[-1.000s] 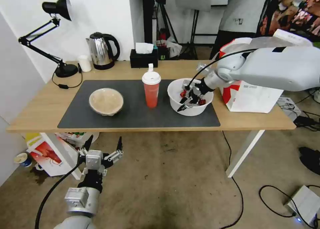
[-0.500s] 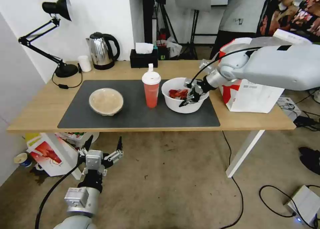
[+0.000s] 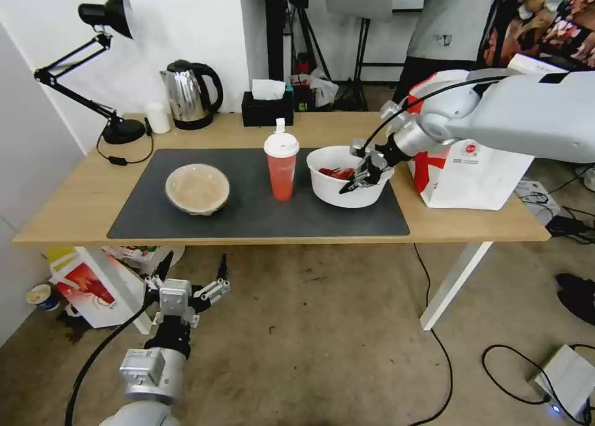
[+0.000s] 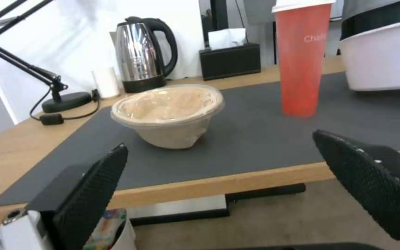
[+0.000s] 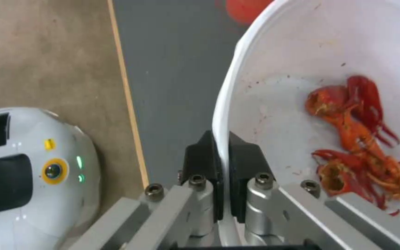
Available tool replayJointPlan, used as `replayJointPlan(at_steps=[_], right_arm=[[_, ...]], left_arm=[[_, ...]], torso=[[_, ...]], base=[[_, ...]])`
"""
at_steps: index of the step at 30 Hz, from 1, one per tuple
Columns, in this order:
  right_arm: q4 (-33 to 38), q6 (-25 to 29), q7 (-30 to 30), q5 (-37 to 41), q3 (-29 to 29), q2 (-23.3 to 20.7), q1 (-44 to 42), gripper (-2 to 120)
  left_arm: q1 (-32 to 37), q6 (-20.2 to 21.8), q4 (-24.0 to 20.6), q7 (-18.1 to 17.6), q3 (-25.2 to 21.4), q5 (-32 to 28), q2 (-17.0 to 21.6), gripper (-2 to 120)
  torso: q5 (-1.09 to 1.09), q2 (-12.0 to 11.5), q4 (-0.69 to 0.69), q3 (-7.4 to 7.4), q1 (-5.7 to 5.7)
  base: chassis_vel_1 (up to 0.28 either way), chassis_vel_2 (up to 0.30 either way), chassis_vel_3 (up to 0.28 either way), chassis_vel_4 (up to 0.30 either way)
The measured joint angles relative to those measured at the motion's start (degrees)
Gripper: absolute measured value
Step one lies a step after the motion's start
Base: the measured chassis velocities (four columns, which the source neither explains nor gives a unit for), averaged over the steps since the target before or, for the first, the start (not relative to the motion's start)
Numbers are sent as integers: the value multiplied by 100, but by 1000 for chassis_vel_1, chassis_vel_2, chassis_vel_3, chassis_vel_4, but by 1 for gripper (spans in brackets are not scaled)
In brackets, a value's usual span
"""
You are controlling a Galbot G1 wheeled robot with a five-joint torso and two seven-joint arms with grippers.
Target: Pick up the trash from the table and place it into the takeout bag.
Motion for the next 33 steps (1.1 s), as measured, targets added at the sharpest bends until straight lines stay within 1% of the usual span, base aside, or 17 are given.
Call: replayJointPlan(at_steps=[7, 18, 25, 33], right_arm=[[266, 2, 61, -64, -82, 160, 275, 1], [463, 28, 63, -36, -177, 279, 699, 1], [521, 34, 44, 253, -197, 139, 1190, 1], [522, 46, 56, 460, -127, -5, 1485, 1]], left_arm=[[0, 0, 0, 0, 0, 0, 0, 100], [0, 0, 0, 0, 0, 0, 0, 100], [0, 0, 0, 0, 0, 0, 0, 100], [0, 0, 0, 0, 0, 0, 0, 100]], torso=[[0, 0, 0, 0, 0], [0, 0, -1, 0, 0], [-1, 0, 1, 0, 1], [0, 0, 0, 0, 1]], base=[[0, 0, 0, 0], [0, 0, 0, 0], [0, 0, 0, 0], [0, 0, 0, 0]])
